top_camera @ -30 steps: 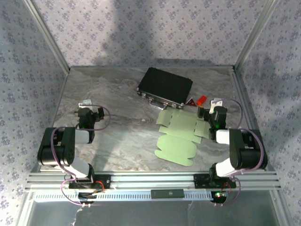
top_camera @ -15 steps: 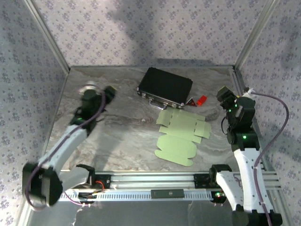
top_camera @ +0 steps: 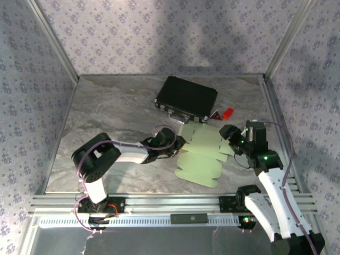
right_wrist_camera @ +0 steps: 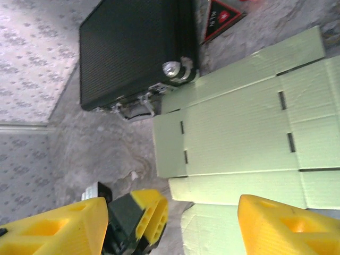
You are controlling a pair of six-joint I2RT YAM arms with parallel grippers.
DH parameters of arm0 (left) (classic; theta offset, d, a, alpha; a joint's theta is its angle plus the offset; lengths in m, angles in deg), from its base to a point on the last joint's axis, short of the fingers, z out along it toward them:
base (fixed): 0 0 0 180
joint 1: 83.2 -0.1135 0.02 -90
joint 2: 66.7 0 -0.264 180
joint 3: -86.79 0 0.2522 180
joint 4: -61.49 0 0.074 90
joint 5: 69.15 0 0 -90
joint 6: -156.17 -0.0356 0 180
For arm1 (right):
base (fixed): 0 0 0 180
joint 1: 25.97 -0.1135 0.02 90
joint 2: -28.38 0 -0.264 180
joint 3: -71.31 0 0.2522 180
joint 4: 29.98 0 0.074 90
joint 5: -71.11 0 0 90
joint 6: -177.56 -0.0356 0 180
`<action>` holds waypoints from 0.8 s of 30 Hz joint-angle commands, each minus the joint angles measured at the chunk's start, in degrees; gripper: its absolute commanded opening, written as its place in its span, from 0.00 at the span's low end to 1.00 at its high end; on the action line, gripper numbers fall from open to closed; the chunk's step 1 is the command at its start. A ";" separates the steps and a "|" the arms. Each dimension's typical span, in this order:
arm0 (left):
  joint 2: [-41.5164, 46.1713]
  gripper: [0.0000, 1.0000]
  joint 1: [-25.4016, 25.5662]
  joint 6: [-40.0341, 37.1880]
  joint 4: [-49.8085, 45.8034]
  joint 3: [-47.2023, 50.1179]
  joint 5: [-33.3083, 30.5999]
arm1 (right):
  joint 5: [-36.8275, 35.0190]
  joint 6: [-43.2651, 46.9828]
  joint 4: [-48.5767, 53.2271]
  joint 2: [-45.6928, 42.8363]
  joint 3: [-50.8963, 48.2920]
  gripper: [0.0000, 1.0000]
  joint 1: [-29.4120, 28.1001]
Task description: Fold the paper box
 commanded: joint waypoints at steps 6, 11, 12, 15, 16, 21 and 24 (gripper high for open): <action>-0.42 0.31 0.03 4.57 7.48 1.11 -7.06 | 1.03 -2.30 1.34 -2.12 0.88 0.67 -0.70; -2.35 0.31 0.12 7.37 9.24 1.80 -6.63 | 0.90 -3.08 0.99 -2.34 0.63 0.67 -0.94; -2.84 0.31 0.15 8.01 10.21 2.06 -6.67 | 0.72 -3.17 1.15 -2.40 0.59 0.67 -1.03; -4.51 0.31 0.12 9.31 12.15 1.87 -6.44 | 0.45 -3.53 1.51 -2.37 0.29 0.67 -1.12; -4.85 0.31 0.19 9.70 12.72 1.89 -6.63 | 0.31 -3.66 1.68 -2.44 0.28 0.67 -1.21; -5.19 0.31 0.12 10.65 12.91 2.52 -8.28 | -0.17 -3.53 2.26 -2.89 0.67 0.67 -1.42; -6.16 0.31 0.12 10.99 13.95 2.39 -8.60 | -0.22 -3.63 2.31 -3.07 0.39 0.67 -1.43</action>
